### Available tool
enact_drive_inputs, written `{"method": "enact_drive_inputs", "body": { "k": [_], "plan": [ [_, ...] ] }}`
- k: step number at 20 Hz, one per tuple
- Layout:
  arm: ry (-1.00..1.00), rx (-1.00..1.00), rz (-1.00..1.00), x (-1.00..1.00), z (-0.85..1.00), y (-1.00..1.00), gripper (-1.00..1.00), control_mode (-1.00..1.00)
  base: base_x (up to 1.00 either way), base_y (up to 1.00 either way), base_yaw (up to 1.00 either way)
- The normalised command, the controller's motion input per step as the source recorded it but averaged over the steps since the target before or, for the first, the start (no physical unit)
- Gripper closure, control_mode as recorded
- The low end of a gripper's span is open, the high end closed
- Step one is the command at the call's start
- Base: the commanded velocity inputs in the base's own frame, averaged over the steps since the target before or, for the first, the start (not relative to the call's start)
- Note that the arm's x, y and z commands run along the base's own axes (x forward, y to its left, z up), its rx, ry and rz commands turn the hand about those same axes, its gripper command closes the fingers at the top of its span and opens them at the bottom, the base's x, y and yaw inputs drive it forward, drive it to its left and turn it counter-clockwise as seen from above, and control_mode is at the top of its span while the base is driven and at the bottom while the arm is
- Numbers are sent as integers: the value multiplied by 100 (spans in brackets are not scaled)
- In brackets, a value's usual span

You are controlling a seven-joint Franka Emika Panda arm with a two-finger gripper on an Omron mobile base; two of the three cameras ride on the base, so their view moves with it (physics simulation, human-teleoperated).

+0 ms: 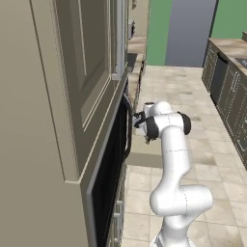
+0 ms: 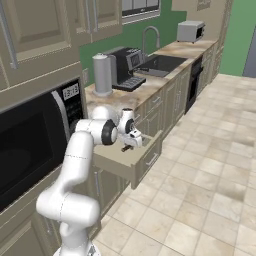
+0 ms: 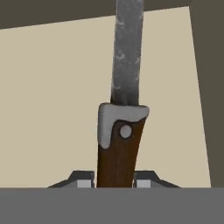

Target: Pick up the metallic utensils from the counter and place them in the open drawer. Make sure not to pick up any wooden utensils.

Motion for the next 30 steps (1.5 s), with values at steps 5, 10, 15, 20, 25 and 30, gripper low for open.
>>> {"method": "enact_drive_inputs", "body": {
  "k": [5, 10, 15, 20, 25, 30],
  "plan": [
    [0, 0, 1, 40, -72, 0, -100, -100, 0, 0, 0],
    [-13, 0, 2, 13, -39, -9, -100, -100, 0, 0, 0],
    [-4, 9, -1, -11, 47, -26, -100, -100, 0, 0, 0],
    [-18, 1, -8, -46, 100, -9, -100, -100, 0, 0, 0],
    [-10, 0, -13, -82, 87, -25, -100, -100, 0, 0, 0],
    [0, 0, -2, -100, -10, -44, -100, -100, 0, 0, 0]
  ]
}}
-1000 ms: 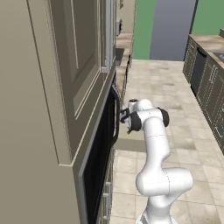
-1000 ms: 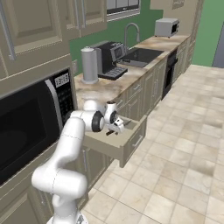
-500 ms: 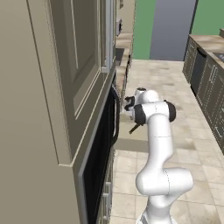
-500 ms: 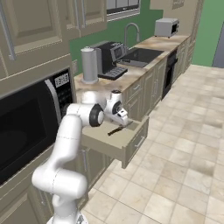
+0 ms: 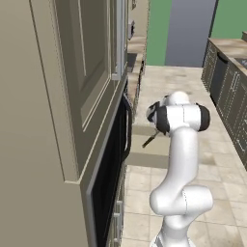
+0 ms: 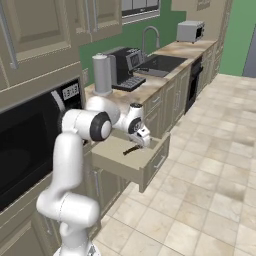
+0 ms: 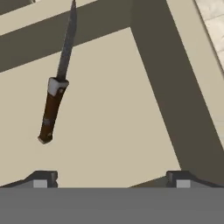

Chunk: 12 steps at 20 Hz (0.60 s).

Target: Pick up the metallic utensils from the counter and place them in the open drawer. Make sure not to pick up any wooden utensils.

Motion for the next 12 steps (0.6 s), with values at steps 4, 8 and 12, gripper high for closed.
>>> {"method": "enact_drive_inputs", "body": {
  "k": [4, 8, 12],
  "plan": [
    [-16, 0, 0, -100, 51, -6, -100, -100, 0, 0, 0],
    [-35, 0, -8, -100, 58, -23, -100, -100, 0, 0, 0],
    [-10, 0, -3, -25, 11, -15, -100, 100, -75, -52, -19]
  ]
}}
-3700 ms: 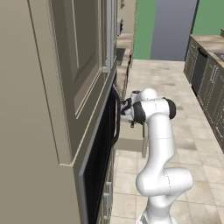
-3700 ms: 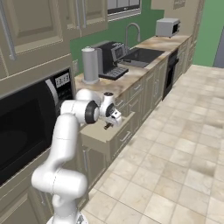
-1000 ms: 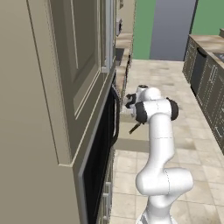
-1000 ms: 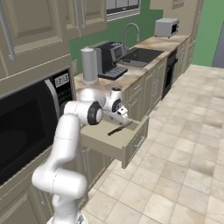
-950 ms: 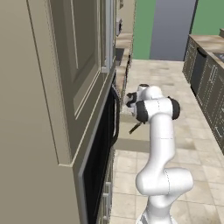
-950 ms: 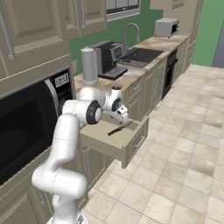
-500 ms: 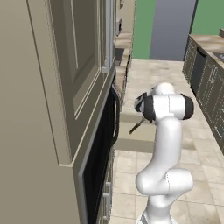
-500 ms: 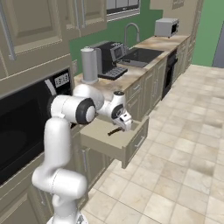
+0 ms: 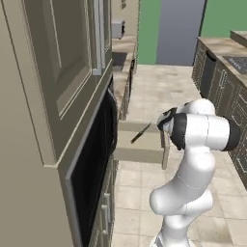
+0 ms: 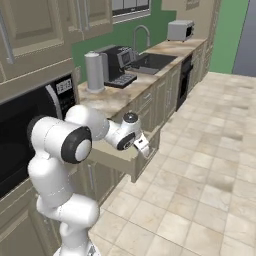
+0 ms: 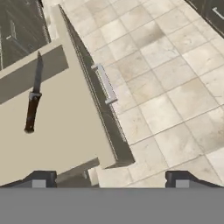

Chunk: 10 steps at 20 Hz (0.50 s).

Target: Pick up the metallic utensils from the counter and place them in the open drawer. Make sure not to pick up any wooden utensils.

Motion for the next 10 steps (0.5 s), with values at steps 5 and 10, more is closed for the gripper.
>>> {"method": "enact_drive_inputs", "body": {
  "k": [5, 10],
  "plan": [
    [0, 0, 0, 0, 0, 0, -100, 100, -100, -77, -45],
    [0, 0, 0, 0, 0, 0, -100, 100, -97, -88, -50]
  ]
}}
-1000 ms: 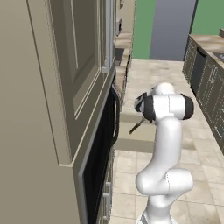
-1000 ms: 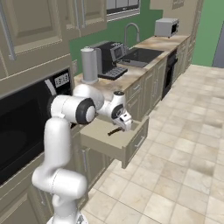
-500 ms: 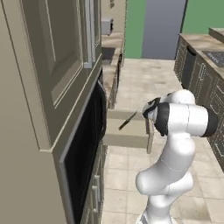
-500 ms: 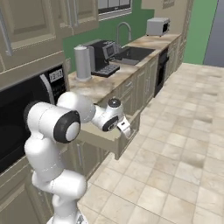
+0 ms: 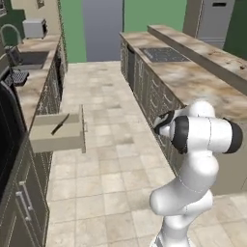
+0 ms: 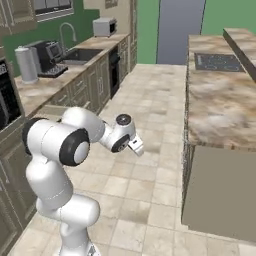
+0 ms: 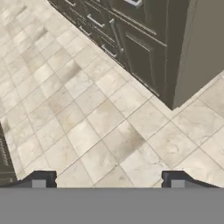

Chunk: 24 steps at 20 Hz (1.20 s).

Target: Pick up the metallic utensils from the counter and place them in the open drawer. Make sure not to pick up any wooden utensils.

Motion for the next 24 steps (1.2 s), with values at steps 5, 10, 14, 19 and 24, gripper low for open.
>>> {"method": "enact_drive_inputs", "body": {
  "k": [5, 10, 14, 19, 24],
  "plan": [
    [0, 0, 0, 0, 0, 0, -100, 100, -78, -72, -61],
    [0, 0, 0, 0, 0, 0, -100, 100, -9, -98, -68],
    [0, 0, 0, 0, 0, 0, -100, 100, 37, -100, -64],
    [0, 0, 0, 0, 0, 0, -100, 100, 89, -100, -44],
    [0, 0, 0, 0, 0, 0, -100, 100, 100, -71, -9]
  ]
}}
